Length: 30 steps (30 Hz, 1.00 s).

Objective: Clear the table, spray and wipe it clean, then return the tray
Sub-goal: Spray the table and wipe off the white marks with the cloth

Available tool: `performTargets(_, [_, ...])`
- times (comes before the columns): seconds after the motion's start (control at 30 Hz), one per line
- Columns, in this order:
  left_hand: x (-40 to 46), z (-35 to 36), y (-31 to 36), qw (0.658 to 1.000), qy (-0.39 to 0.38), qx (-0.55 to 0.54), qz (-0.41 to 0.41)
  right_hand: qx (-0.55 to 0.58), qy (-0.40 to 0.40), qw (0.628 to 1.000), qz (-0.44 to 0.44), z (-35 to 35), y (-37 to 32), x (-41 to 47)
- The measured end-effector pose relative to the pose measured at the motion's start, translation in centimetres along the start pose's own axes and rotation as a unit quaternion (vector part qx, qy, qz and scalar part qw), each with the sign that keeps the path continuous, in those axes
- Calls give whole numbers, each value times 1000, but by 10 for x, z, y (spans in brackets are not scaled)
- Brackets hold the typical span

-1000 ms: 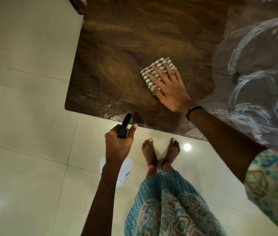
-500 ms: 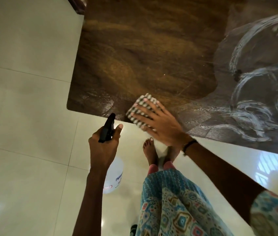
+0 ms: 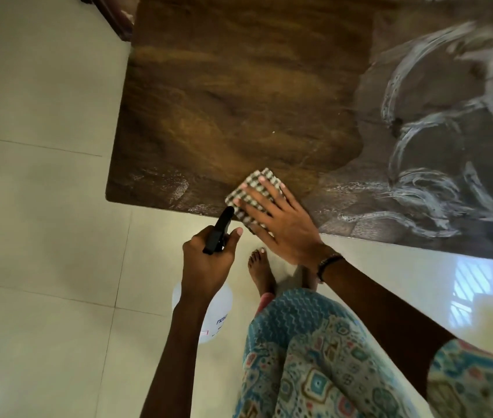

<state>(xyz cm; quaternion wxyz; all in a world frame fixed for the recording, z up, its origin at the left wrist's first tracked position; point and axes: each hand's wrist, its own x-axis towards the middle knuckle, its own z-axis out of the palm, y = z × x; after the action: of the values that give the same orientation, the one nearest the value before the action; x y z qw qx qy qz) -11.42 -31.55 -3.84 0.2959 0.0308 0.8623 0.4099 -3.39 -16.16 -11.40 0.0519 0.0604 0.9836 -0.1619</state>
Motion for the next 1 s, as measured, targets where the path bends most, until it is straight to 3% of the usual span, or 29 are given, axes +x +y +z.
performTargets(0.13, [-5,9,1,1000,-12,7,14,-17,-16,999,32,-15,54,-37])
performTargets(0.33, [-9,38,0,998,-31,29,48,8,49,985,165,-24,78,29])
performTargets(0.4, [-13,51,-1,997,-36,37,53,-1,42,990,133,-20,66,40])
performTargets(0.6, [-33,87,14,992,-49,79,82,-37,-27,994,-98,-24,87,-19])
performTargets(0.8, [-50,136,22,985,-111,97,88,-14,-15,1000,12,-58,164,-7])
performTargets(1.0, [-64,174,33,971,-154,143,111,-21,-40,999,-30,-64,186,1])
